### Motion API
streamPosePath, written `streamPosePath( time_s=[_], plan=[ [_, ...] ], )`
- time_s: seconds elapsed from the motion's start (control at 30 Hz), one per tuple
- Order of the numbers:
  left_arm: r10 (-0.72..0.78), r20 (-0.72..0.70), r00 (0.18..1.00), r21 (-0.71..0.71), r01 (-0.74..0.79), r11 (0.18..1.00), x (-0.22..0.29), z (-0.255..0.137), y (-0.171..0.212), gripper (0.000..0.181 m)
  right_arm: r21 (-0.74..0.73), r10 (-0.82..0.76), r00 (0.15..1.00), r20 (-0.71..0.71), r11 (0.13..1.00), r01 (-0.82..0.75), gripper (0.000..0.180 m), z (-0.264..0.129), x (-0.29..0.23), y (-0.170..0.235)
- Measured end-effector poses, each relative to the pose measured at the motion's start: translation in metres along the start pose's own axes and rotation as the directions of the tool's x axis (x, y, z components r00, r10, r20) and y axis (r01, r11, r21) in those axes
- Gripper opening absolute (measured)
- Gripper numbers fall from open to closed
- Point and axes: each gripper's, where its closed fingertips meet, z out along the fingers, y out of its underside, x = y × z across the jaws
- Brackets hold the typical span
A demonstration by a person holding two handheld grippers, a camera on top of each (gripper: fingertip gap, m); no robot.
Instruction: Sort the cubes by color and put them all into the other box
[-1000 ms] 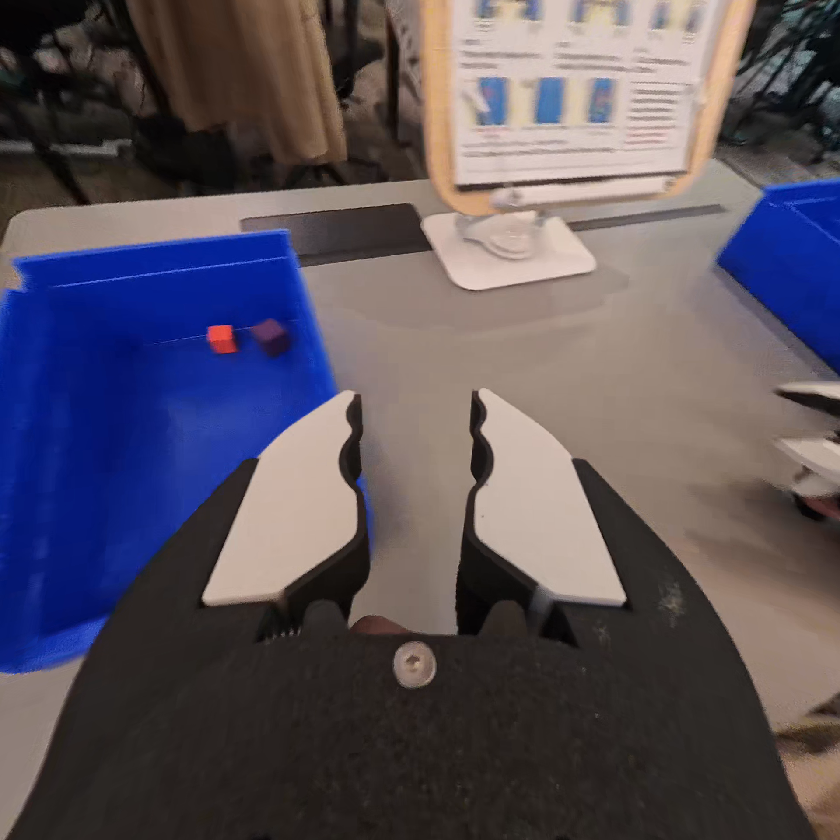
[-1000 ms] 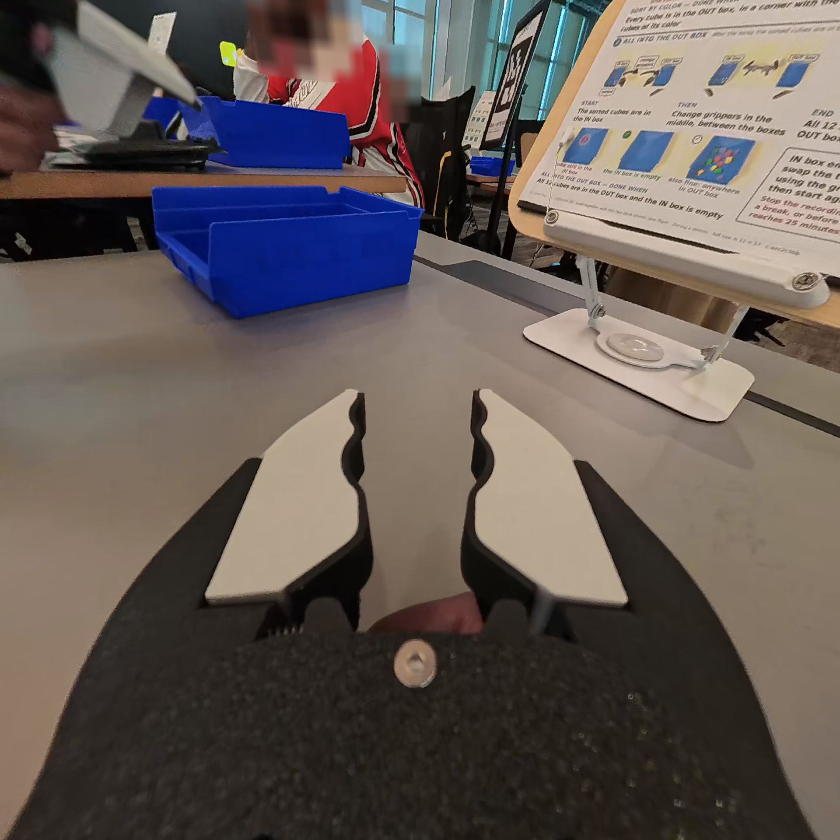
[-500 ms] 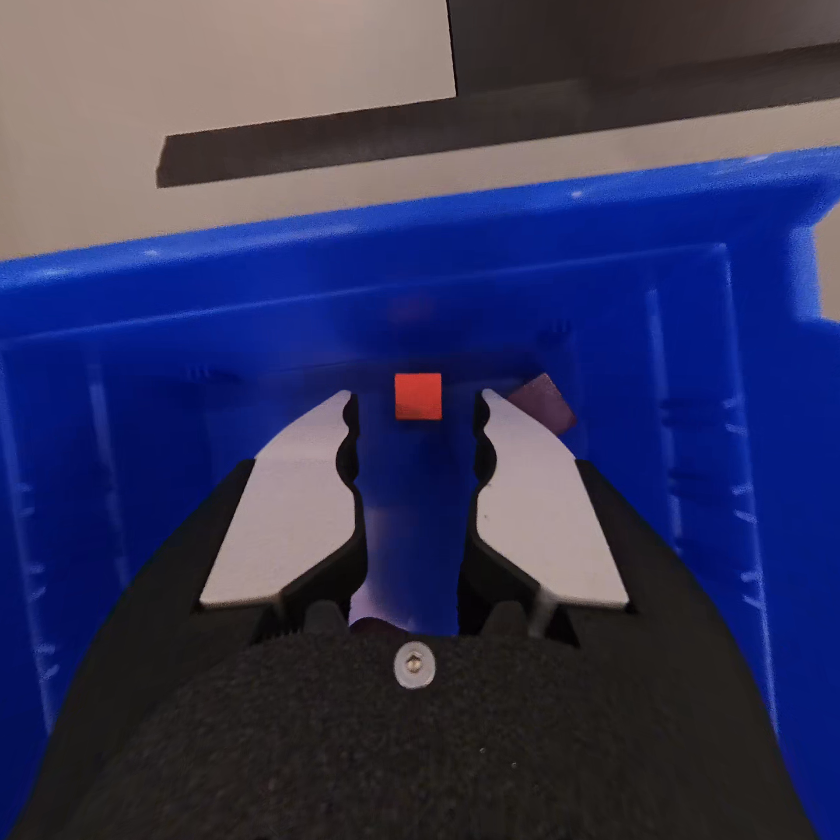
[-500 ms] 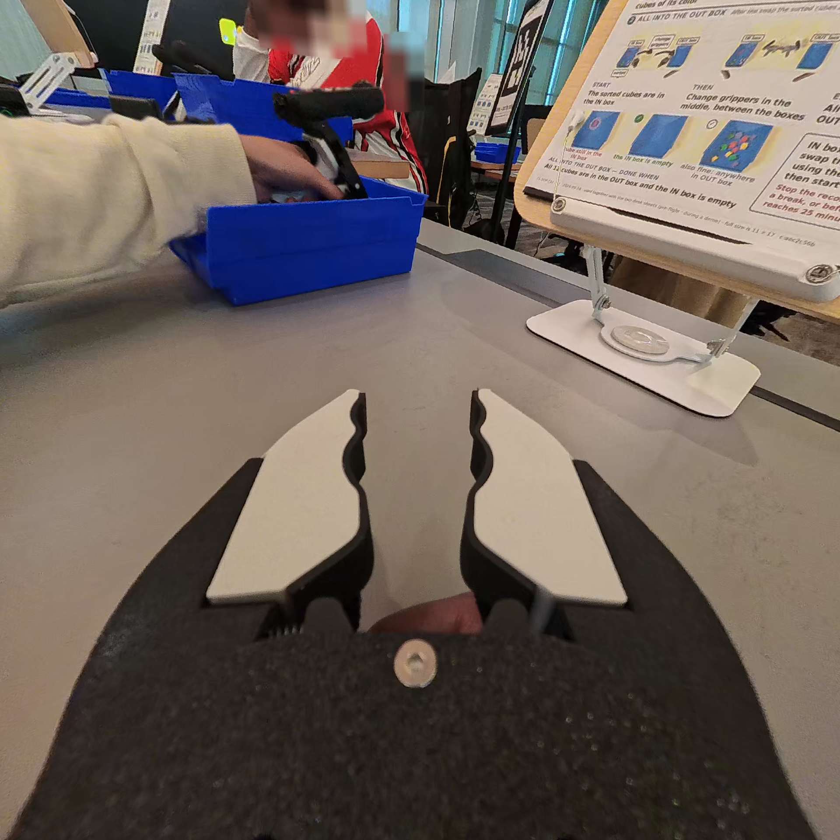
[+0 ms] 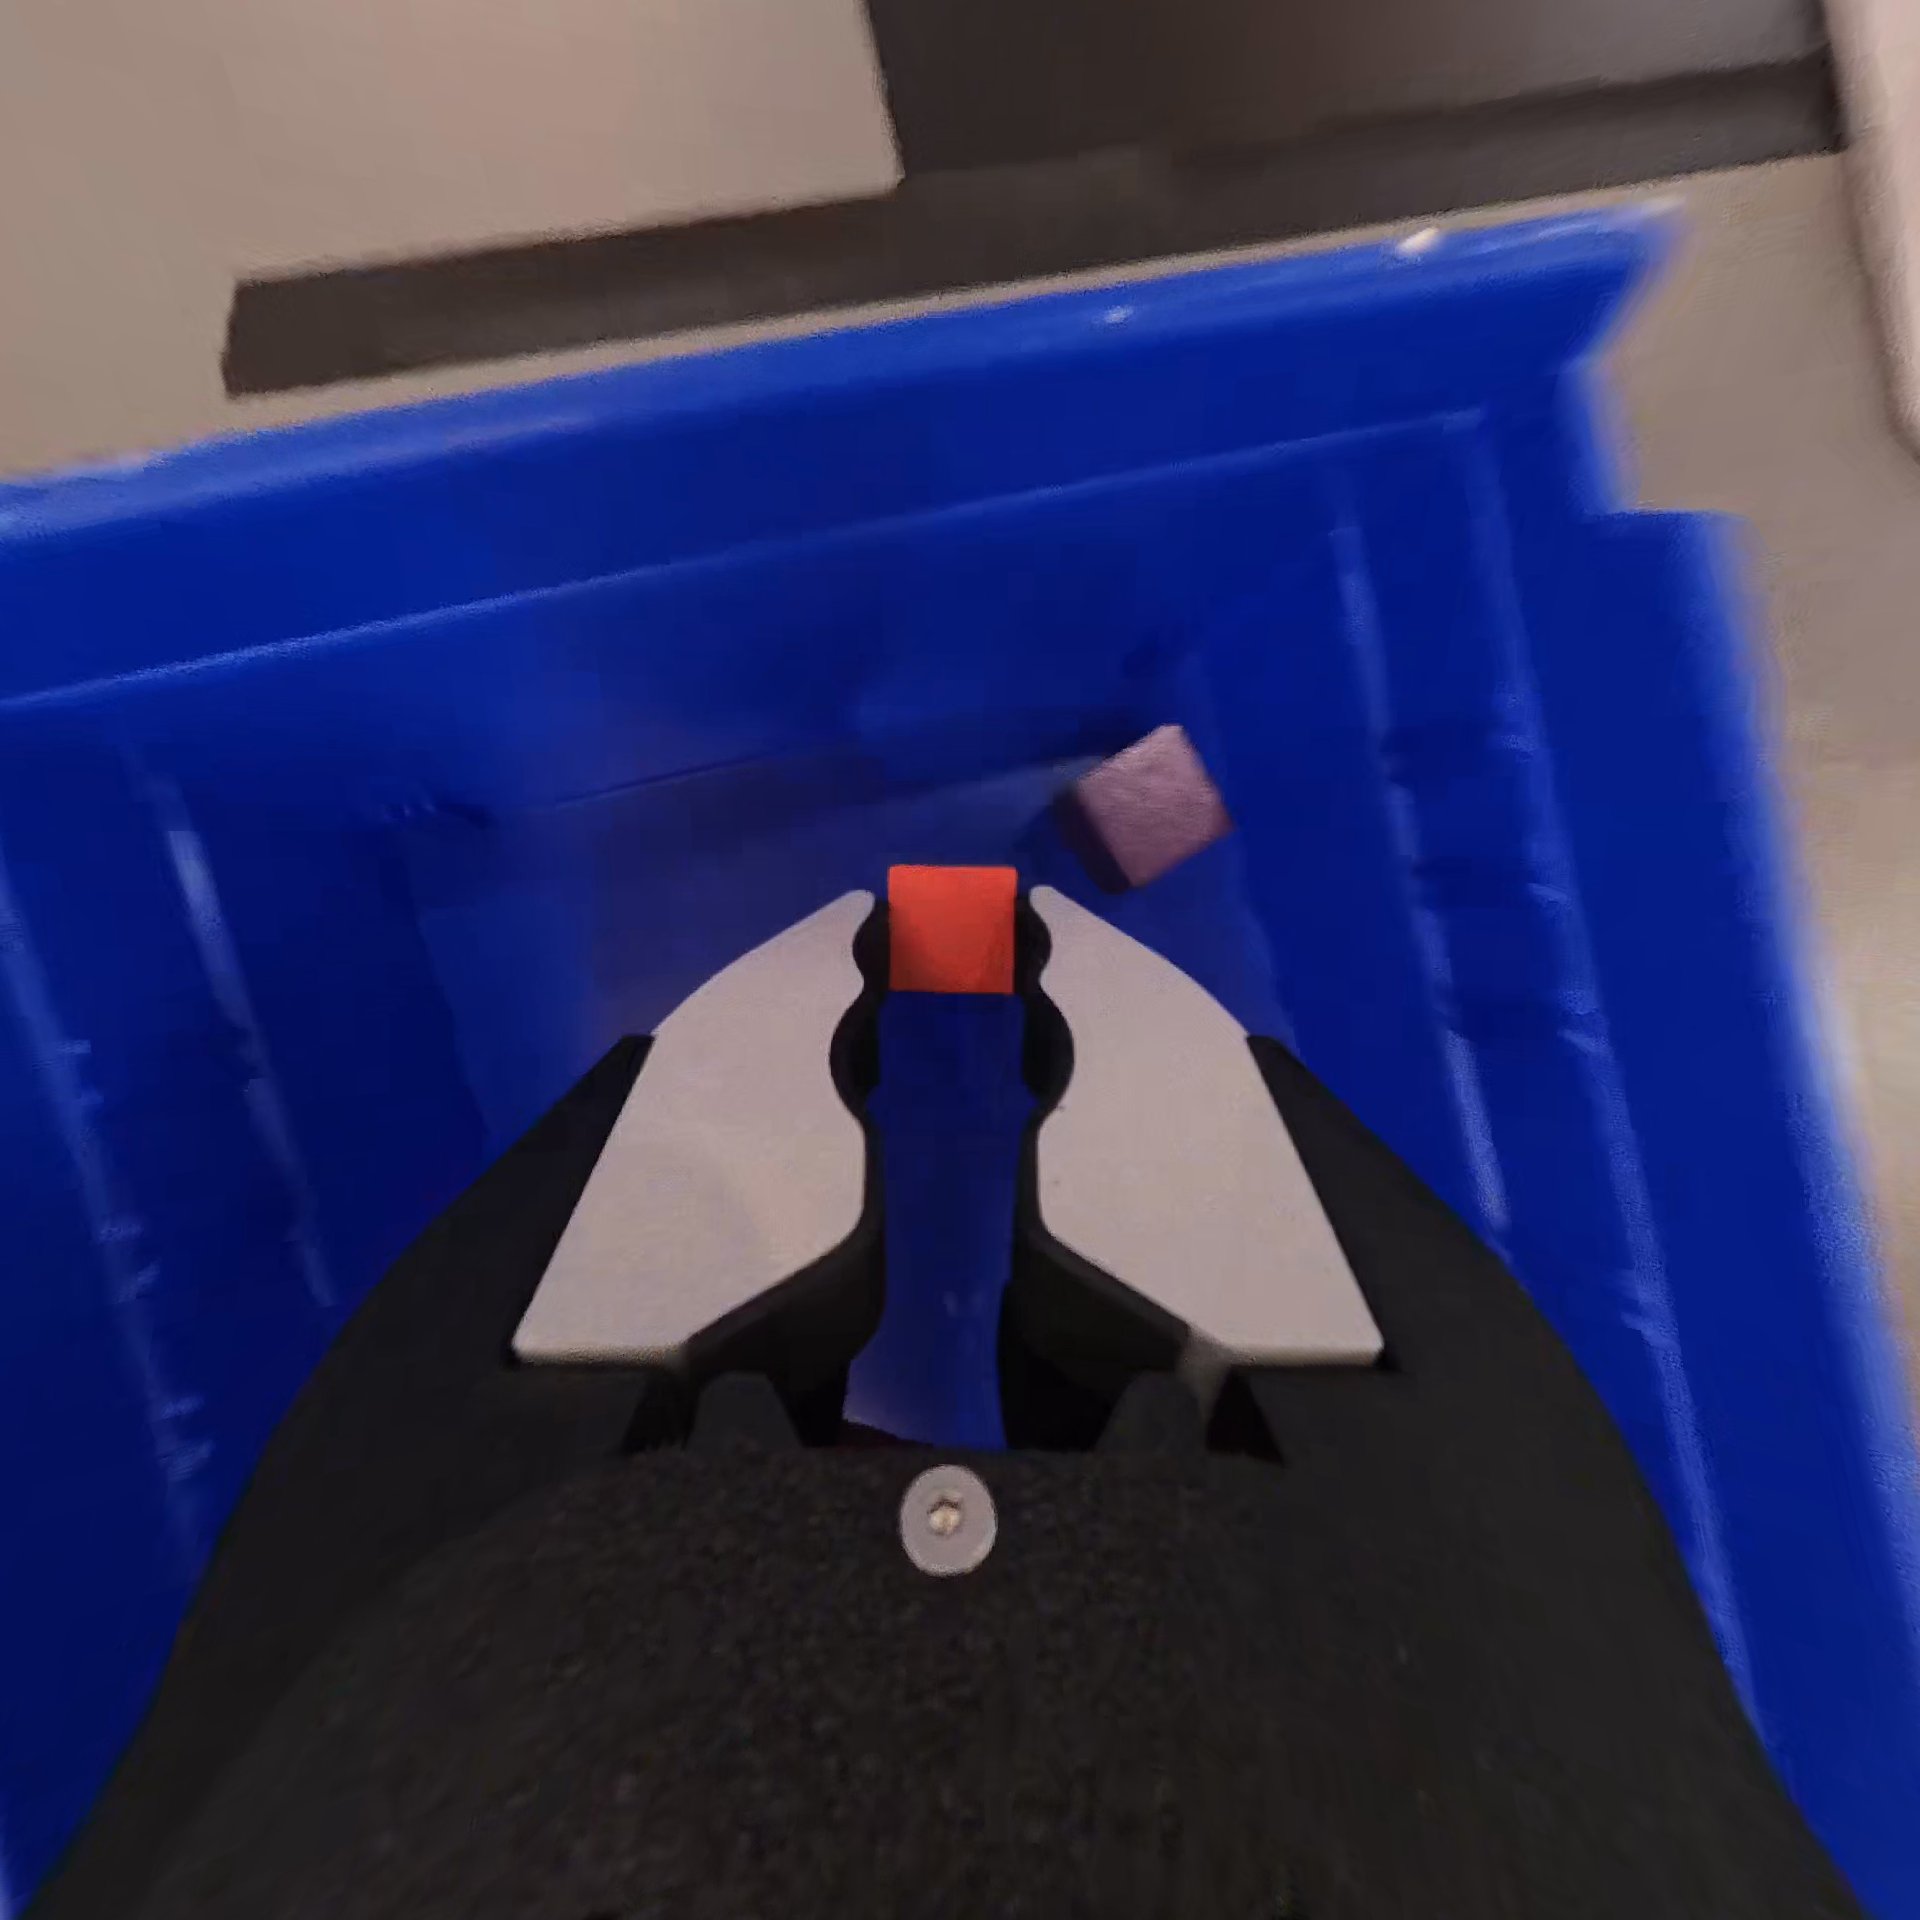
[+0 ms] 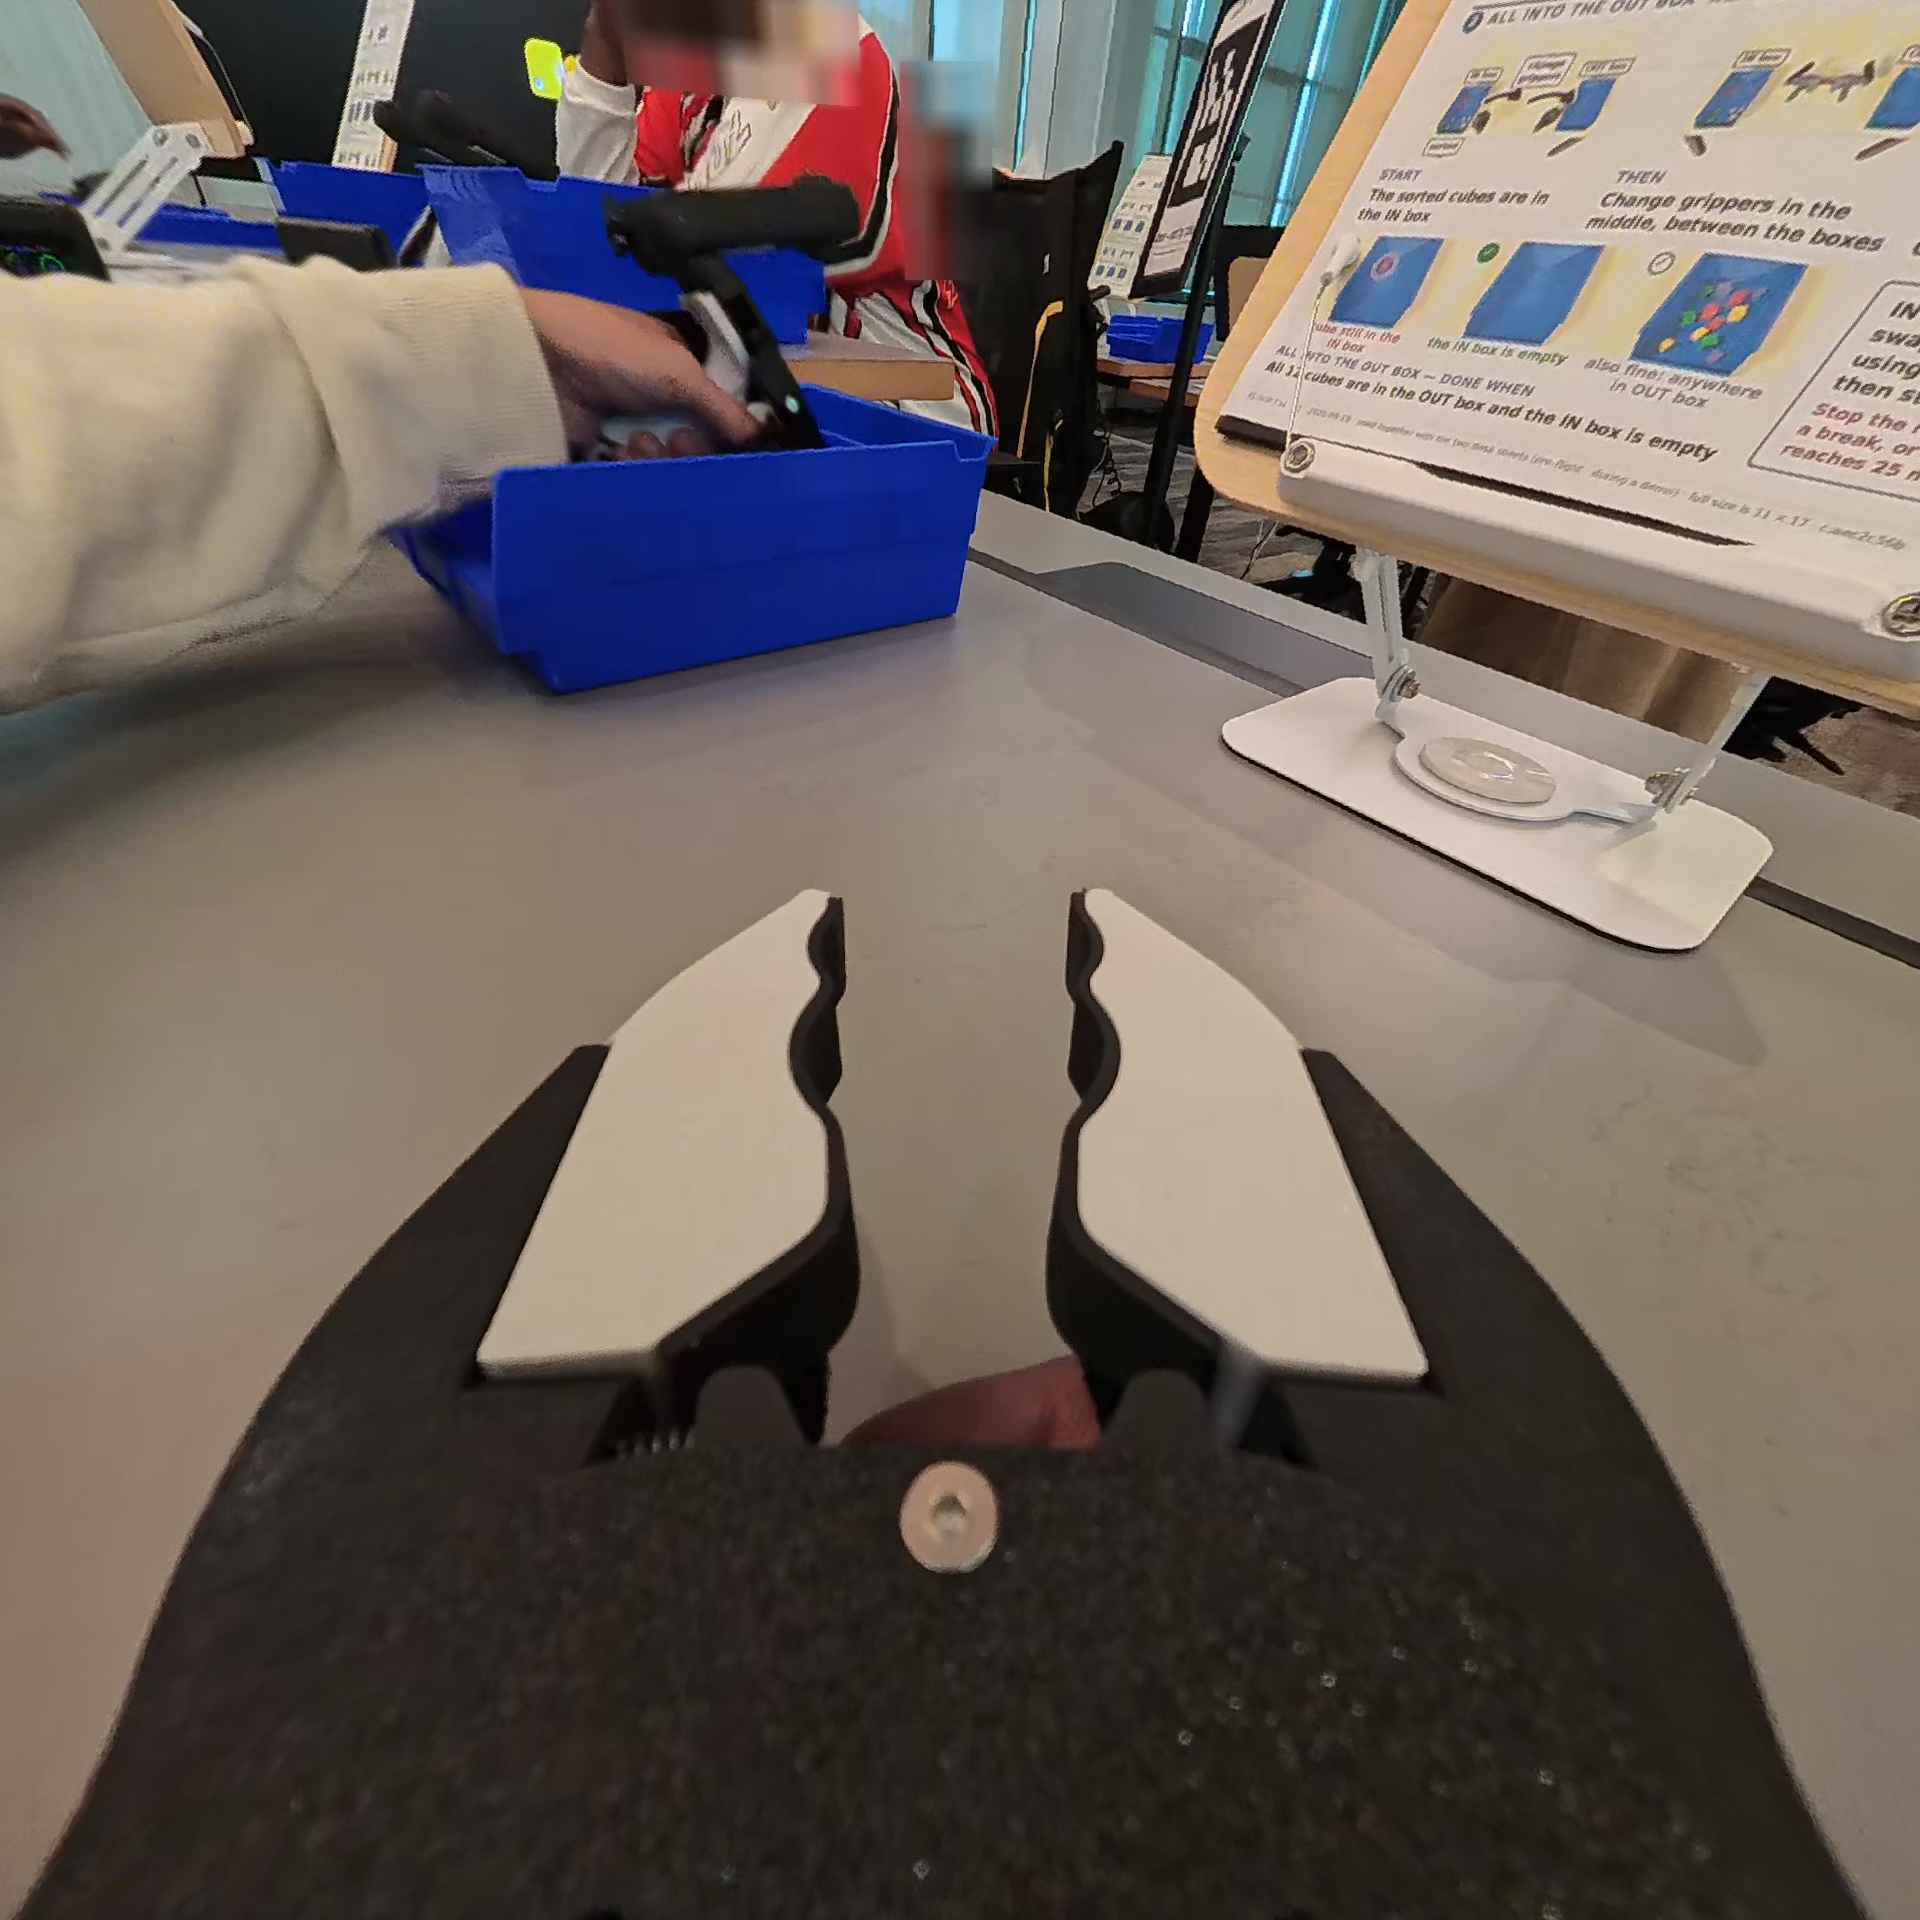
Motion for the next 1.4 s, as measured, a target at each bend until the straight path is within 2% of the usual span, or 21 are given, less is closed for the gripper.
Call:
streamPosePath(
  time_s=[0.1,0.17,0.23,0.33,0.43,0.5,0.63,0.83,0.9,0.97,1.07,1.2,1.4],
  plan=[
    [0.090,-0.141,0.986,0.168,-0.065,0.984,0.037,-0.053,-0.012,0.022,0.020,0.019,1.000,-0.001,1.000,-0.019,0.040,-0.003,0.004,-0.004],
    [0.178,-0.271,0.946,0.299,-0.093,0.950,0.080,-0.095,-0.014,0.022,0.034,0.046,0.999,0.007,0.998,-0.046,0.039,-0.004,0.006,-0.006],
    [0.296,-0.385,0.874,0.426,-0.116,0.897,0.132,-0.137,-0.009,0.022,0.050,0.072,0.997,0.010,0.996,-0.073,0.039,-0.006,0.009,-0.009],
    [0.486,-0.473,0.735,0.600,-0.135,0.789,0.213,-0.187,0.012,0.022,0.074,0.075,0.997,0.004,0.994,-0.075,0.039,-0.010,0.017,-0.014],
    [0.596,-0.490,0.636,0.702,-0.118,0.703,0.278,-0.205,0.040,0.022,0.086,0.029,0.999,-0.014,0.996,-0.028,0.039,-0.016,0.024,-0.016],
    [0.627,-0.527,0.574,0.724,-0.083,0.685,0.314,-0.202,0.058,0.022,0.083,-0.001,1.000,-0.022,0.997,0.003,0.039,-0.019,0.029,-0.015],
    [0.636,-0.610,0.473,0.692,-0.073,0.718,0.361,-0.171,0.087,0.022,0.070,-0.054,0.998,-0.010,0.996,0.055,0.040,-0.023,0.032,-0.012],
    [0.496,-0.799,0.340,0.535,0.024,0.845,0.401,-0.153,0.097,0.022,0.128,-0.181,0.983,0.036,0.976,0.176,0.042,-0.027,0.016,-0.021],
    [0.440,-0.854,0.278,0.472,0.054,0.880,0.418,-0.157,0.097,0.022,0.180,-0.321,0.947,0.022,0.933,0.312,0.044,-0.029,0.005,-0.036],
    [0.385,-0.899,0.208,0.408,0.081,0.909,0.436,-0.163,0.097,0.022,0.220,-0.482,0.876,0.002,0.855,0.470,0.038,-0.029,-0.009,-0.053],
    [0.317,-0.943,0.102,0.326,0.087,0.941,0.459,-0.170,0.100,0.022,0.230,-0.615,0.788,-0.005,0.766,0.600,0.038,-0.021,-0.019,-0.068],
    [0.263,-0.964,0.027,0.264,0.088,0.961,0.474,-0.173,0.102,0.022,0.255,-0.667,0.745,-0.019,0.717,0.649,0.039,-0.015,-0.024,-0.078],
    [0.222,-0.975,-0.032,0.219,0.068,0.973,0.480,-0.171,0.111,0.022,0.266,-0.692,0.722,-0.006,0.695,0.668,0.022,-0.015,-0.030,-0.075]
  ],
)
